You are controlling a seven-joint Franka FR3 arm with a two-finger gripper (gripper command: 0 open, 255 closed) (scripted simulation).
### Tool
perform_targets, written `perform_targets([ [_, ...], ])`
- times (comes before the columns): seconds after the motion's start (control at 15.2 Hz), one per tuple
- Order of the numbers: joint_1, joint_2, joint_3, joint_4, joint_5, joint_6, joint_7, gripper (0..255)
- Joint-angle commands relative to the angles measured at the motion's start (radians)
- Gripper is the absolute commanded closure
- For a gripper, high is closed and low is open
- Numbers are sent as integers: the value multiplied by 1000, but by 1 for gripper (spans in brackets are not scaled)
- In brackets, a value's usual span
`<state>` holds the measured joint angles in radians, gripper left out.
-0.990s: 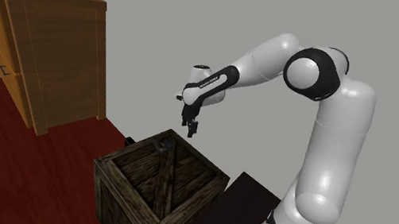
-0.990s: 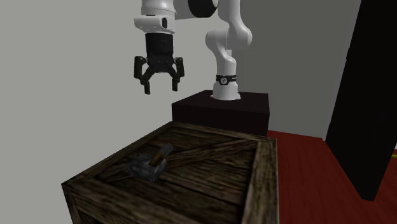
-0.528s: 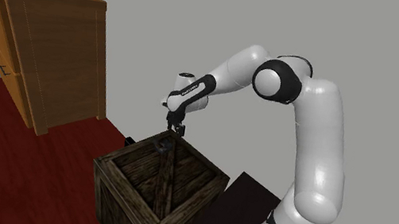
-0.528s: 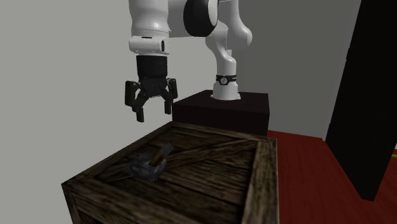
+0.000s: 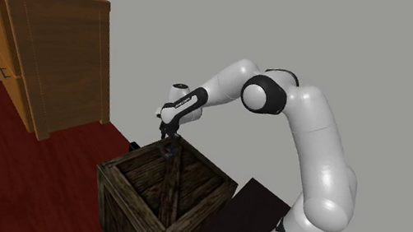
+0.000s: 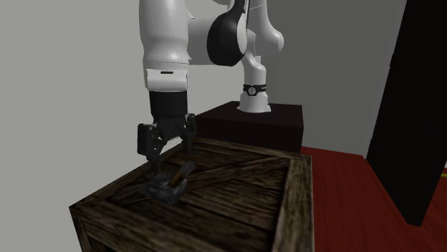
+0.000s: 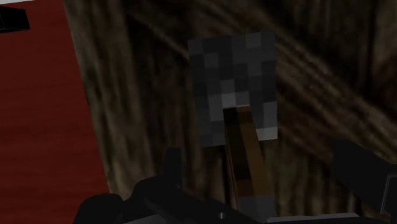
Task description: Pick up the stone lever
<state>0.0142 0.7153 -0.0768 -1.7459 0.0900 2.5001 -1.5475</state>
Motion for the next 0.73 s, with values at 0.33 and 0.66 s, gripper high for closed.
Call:
perform_targets([
  [0.33,-5,64,6,25,5,40,-6,0],
  [0.66,-5,64,6,25,4,39,-6,255],
])
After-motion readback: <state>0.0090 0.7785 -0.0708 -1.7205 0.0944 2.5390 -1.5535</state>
